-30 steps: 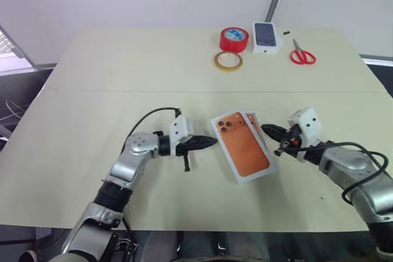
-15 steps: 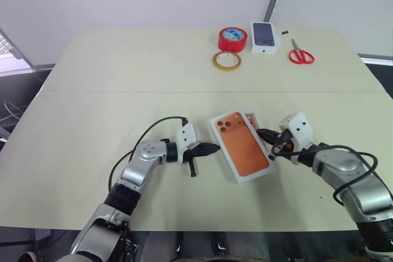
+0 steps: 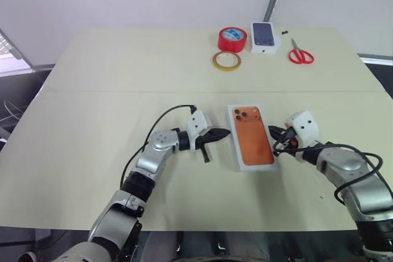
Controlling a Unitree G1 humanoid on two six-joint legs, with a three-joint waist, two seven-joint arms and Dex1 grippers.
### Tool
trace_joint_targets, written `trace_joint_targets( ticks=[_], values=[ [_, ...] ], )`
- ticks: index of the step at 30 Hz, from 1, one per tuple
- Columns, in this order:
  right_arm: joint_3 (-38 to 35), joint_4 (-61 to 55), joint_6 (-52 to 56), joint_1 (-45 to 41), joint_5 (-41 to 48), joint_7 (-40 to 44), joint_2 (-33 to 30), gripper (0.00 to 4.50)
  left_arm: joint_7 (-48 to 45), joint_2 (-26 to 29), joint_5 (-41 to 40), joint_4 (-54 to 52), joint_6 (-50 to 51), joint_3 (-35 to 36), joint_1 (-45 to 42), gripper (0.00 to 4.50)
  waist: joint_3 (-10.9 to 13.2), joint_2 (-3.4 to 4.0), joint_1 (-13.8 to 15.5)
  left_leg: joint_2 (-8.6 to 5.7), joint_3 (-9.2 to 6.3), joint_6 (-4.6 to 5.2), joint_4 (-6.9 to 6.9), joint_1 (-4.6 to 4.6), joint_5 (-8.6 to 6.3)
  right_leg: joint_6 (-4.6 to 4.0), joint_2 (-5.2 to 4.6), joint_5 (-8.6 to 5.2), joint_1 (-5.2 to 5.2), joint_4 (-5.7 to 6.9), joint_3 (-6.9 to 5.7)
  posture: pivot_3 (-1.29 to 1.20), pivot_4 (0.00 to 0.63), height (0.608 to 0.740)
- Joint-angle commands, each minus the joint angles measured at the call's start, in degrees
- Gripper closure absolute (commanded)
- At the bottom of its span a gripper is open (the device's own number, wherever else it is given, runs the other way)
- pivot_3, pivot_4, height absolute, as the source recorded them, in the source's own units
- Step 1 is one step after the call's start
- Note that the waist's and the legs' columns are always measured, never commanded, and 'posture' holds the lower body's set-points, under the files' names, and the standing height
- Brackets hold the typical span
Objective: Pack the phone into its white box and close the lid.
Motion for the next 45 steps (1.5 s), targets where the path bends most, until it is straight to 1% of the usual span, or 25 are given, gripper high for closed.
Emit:
trace_joint_targets(
  ticks=[1, 11, 17, 22, 23, 25, 27, 28, 32, 34, 36, 38, 40, 42, 43, 44, 45],
  values=[
    [0.03, -1.76, -1.01, -0.71, -0.86, 0.51, 1.12, 4.46, -0.49, -0.64, -0.21, -2.01, -0.92, -0.32, -0.05, 4.50, 0.00, 0.00, 0.00, 0.00, 0.00, 0.00, 0.00, 0.00, 0.00, 0.00, 0.00, 0.00, 0.00, 0.00, 0.00, 0.00, 0.150, 0.740],
    [1.17, 0.56, -1.10, -2.65, -5.17, 0.10, 2.42, 4.46, 1.93, 0.12, 0.60, -1.01, -1.44, 0.86, -0.22, 4.50, 0.00, 0.00, -0.03, 0.00, 0.00, -0.01, 0.00, 0.01, 0.00, 0.00, 0.00, 0.00, -0.01, 0.02, 0.00, 0.00, 0.150, 0.740],
    [0.17, 3.12, -1.16, -3.91, -7.85, -0.96, 2.17, 4.46, 2.24, 1.81, 0.18, -2.93, -1.11, 1.28, 1.29, 4.50, -0.01, 0.01, -0.10, 0.00, 0.00, -0.01, 0.00, 0.01, 0.01, 0.00, 0.00, 0.00, -0.01, 0.03, 0.00, 0.00, 0.150, 0.740],
    [-1.84, 4.28, -2.31, -5.08, -10.03, -2.35, 1.45, 4.46, 3.88, 2.72, -0.89, -4.61, -1.16, 3.31, 1.63, 4.50, -0.01, 0.02, -0.06, 0.00, 0.00, -0.04, 0.01, 0.01, 0.02, 0.00, 0.00, 0.00, -0.02, 0.06, 0.00, 0.00, 0.150, 0.740],
    [-3.26, 3.93, -3.40, -5.59, -9.41, -2.50, 1.76, 4.46, 4.53, 2.19, -2.16, -5.39, 0.12, 4.41, 0.92, 4.50, -0.01, 0.02, -0.02, 0.00, 0.00, -0.04, 0.01, 0.01, 0.02, 0.00, 0.00, 0.00, -0.02, 0.06, 0.00, 0.00, 0.150, 0.740],
    [-7.03, 1.59, -2.75, -6.86, -3.13, -0.73, 3.97, 4.46, 5.82, 0.75, -3.62, -5.96, 0.74, 5.99, -1.22, 4.50, -0.01, 0.01, 0.02, -0.01, 0.00, -0.04, 0.01, 0.00, 0.02, 0.00, -0.01, 0.00, -0.02, 0.06, 0.00, 0.00, 0.150, 0.740],
    [-8.62, -0.50, -3.08, -7.17, 0.63, 1.04, 5.53, 4.46, 6.44, -0.56, -4.12, -5.54, 1.34, 6.43, -3.10, 4.50, -0.01, 0.01, 0.06, -0.02, 0.00, -0.04, 0.03, -0.01, 0.02, 0.01, -0.01, 0.01, -0.02, 0.06, 0.00, 0.00, 0.150, 0.740],
    [-8.22, -2.00, -2.31, -6.17, 2.88, 3.50, 5.73, 4.46, 6.74, -1.80, -4.43, -4.57, 1.76, 6.52, -4.34, 4.50, -0.01, 0.01, 0.10, -0.02, 0.00, -0.04, 0.04, -0.01, 0.02, 0.02, -0.01, 0.01, -0.01, 0.06, 0.00, 0.00, 0.150, 0.740],
    [-4.84, -5.49, -5.08, 0.18, 4.53, 11.40, 4.54, 4.46, 7.93, -6.66, -2.33, 2.92, 0.15, 4.93, -9.16, 4.50, -0.02, -0.02, 0.28, -0.07, -0.06, 0.00, 0.04, 0.00, 0.00, 0.04, 0.01, 0.02, 0.06, 0.00, -0.03, 0.00, 0.150, 0.740],
    [-2.61, -6.14, -7.02, 4.11, 2.91, 14.79, 2.77, 4.46, 8.46, -8.17, -0.84, 8.54, -0.64, 4.44, -11.72, 4.50, -0.02, -0.02, 0.27, -0.12, -0.05, 0.01, 0.04, 0.00, -0.01, 0.06, -0.01, 0.03, 0.09, -0.02, -0.02, 0.00, 0.150, 0.740],
    [-0.43, -6.30, -7.97, 7.05, 1.03, 16.60, 1.10, 4.46, 7.81, -8.40, 1.26, 12.76, -1.54, 3.05, -13.14, 4.50, -0.01, -0.03, -0.20, -0.14, -0.04, 0.02, 0.06, 0.02, -0.01, 0.08, -0.01, 0.04, 0.11, -0.05, -0.03, 0.00, 0.150, 0.740],
    [2.59, -5.25, -10.24, 9.42, -3.96, 16.35, -0.58, 4.46, 8.36, -6.94, 7.30, 17.08, -6.34, -1.17, -13.26, 4.50, -0.02, -0.01, -0.65, -0.12, 0.02, 0.02, 0.06, 0.11, -0.01, 0.09, 0.02, 0.04, 0.12, 0.00, 0.00, 0.00, 0.150, 0.740],
    [4.94, -3.85, -13.62, 10.64, -9.00, 15.66, -2.18, 4.46, 7.44, -5.54, 11.01, 19.73, -6.35, -4.28, -12.70, 4.50, -0.03, -0.04, -0.63, -0.05, 0.01, 0.02, 0.03, 0.37, -0.01, 0.09, 0.11, 0.04, 0.32, 0.03, 0.00, 0.00, 0.150, 0.740],
    [5.32, -3.01, -14.99, 10.34, -11.12, 14.19, -2.24, 4.46, 5.46, -4.89, 10.72, 20.01, -5.56, -4.49, -11.68, 4.50, -0.08, -0.11, -0.50, -0.03, -0.01, 0.03, -0.03, 0.68, -0.02, 0.09, 0.13, 0.03, 0.64, -0.03, 0.00, 0.00, 0.150, 0.740],
    [4.73, -2.94, -13.62, 9.43, -10.21, 13.49, -1.56, 4.46, 4.37, -4.78, 9.28, 19.14, -3.84, -3.62, -11.20, 4.50, -0.16, -0.17, -0.50, -0.02, -0.01, 0.05, -0.15, 1.04, -0.03, 0.10, 0.13, 0.02, 1.02, -0.19, 0.00, 0.00, 0.150, 0.740],
    [4.07, -2.97, -12.30, 8.62, -9.43, 12.70, -0.84, 4.46, 3.20, -4.68, 7.91, 18.19, -2.31, -2.79, -10.82, 4.50, -0.19, -0.21, -0.51, 0.00, -0.02, 0.09, -0.17, 1.16, -0.06, 0.11, 0.13, 0.00, 1.17, -0.25, 0.00, 0.00, 0.150, 0.740],
    [2.79, -3.21, -9.06, 7.66, -6.07, 13.05, -0.10, 4.46, 1.29, -4.58, 5.50, 16.70, 0.12, -1.43, -10.41, 4.50, -0.21, -0.25, -0.54, 0.02, -0.03, 0.09, -0.16, 1.16, -0.06, 0.11, 0.13, 0.00, 1.17, -0.27, 0.00, 0.00, 0.150, 0.740]
  ],
)
